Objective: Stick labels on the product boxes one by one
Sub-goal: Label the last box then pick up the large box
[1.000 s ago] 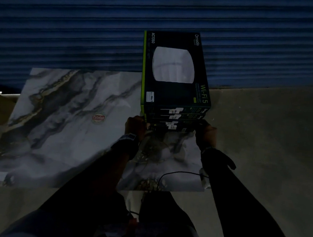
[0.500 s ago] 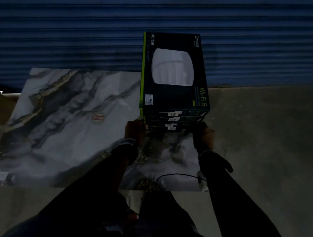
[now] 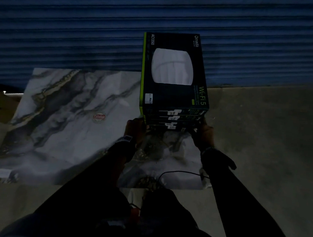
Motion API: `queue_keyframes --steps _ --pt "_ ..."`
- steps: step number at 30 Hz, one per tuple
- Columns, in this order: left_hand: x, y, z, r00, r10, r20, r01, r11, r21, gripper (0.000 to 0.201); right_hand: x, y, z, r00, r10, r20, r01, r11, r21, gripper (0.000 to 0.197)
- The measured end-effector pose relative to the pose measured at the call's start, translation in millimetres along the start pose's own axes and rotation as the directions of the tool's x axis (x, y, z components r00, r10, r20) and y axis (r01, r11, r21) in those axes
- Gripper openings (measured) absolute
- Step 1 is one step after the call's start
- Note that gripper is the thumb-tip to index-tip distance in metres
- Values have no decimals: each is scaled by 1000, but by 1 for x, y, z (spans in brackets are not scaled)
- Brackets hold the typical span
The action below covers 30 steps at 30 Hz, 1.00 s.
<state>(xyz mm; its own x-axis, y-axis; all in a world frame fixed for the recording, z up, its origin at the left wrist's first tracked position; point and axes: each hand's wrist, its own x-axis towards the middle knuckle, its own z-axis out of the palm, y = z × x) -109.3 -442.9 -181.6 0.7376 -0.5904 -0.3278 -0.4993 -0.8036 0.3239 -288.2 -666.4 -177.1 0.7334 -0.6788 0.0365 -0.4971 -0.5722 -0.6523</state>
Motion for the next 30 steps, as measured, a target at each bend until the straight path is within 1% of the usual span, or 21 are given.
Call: queue_keyframes --steps 1,2,4,5,6,7,8,9,11,14,16,18,19,21,22,23,24,25,26,28,30 --pt "-4 1 -3 999 6 -35 -9 997 -77 35 -1 -3 -3 1000 -25 -16 25 1000 9 45" --pt "-11 4 -9 996 -6 -92 -13 980 -198 34 -2 -6 -7 999 -42 -30 43 999 28 42" --pt "-22 11 -21 967 -77 -242 -21 926 -377 27 0 -13 -16 996 -59 -61 62 997 51 39" --pt "-28 16 -27 949 -106 -296 -27 911 -412 22 1 -16 -19 997 -52 -61 55 997 46 37" --pt "-32 20 -31 937 -104 -333 -43 912 -407 18 3 -18 -20 998 -30 -48 31 999 35 35" --pt "-34 23 -33 931 -75 -356 -68 926 -371 17 3 -17 -20 999 -18 -40 19 1000 21 33" --pt "-36 25 -35 936 -53 -347 -71 940 -334 17 4 -17 -19 999 -15 -38 15 1000 6 32" --pt "-36 26 -36 949 -47 -310 -55 949 -312 17 4 -17 -19 999 -19 -37 19 1000 -4 33" --pt "-34 26 -36 960 -52 -276 -31 958 -286 14 3 -18 -19 999 -14 -36 14 1000 -14 34" --pt "-33 28 -38 969 -62 -238 -2 966 -260 18 3 -20 -19 999 -7 -34 6 1000 -25 33" --pt "-34 29 -39 972 -51 -228 -6 970 -243 19 4 -18 -21 1000 3 -6 -4 1000 -30 33" --pt "-36 28 -42 972 -33 -231 -23 972 -235 27 5 -16 -26 999 -4 40 6 999 -44 33" --pt "-37 26 -43 974 -10 -228 -44 972 -231 26 6 -15 -30 998 -5 61 8 999 -40 36" --pt "-39 22 -45 970 -2 -245 -74 951 -301 5 9 -21 -39 995 -5 96 4 1000 10 50" --pt "-39 21 -46 958 -20 -288 -92 924 -371 22 11 -26 -44 996 -2 94 -3 999 53 56" --pt "-39 19 -46 949 -31 -313 -127 873 -470 45 11 -35 -51 996 18 84 -28 992 125 61" --pt "-43 21 -49 946 -46 -322 -161 793 -587 63 12 -44 -57 997 33 71 -49 972 231 64" --pt "-44 23 -50 946 -54 -319 -180 731 -658 75 12 -51 -61 997 35 64 -53 947 315 65" --pt "-47 27 -53 943 -47 -331 -211 684 -698 80 11 -58 -63 998 36 46 -51 924 379 63" --pt "-51 32 -55 930 -29 -368 -254 672 -696 76 8 -69 -68 999 29 14 -32 923 383 54" --pt "-50 33 -60 904 -7 -428 -286 734 -615 68 8 -72 -70 1000 18 -24 -9 946 324 48"
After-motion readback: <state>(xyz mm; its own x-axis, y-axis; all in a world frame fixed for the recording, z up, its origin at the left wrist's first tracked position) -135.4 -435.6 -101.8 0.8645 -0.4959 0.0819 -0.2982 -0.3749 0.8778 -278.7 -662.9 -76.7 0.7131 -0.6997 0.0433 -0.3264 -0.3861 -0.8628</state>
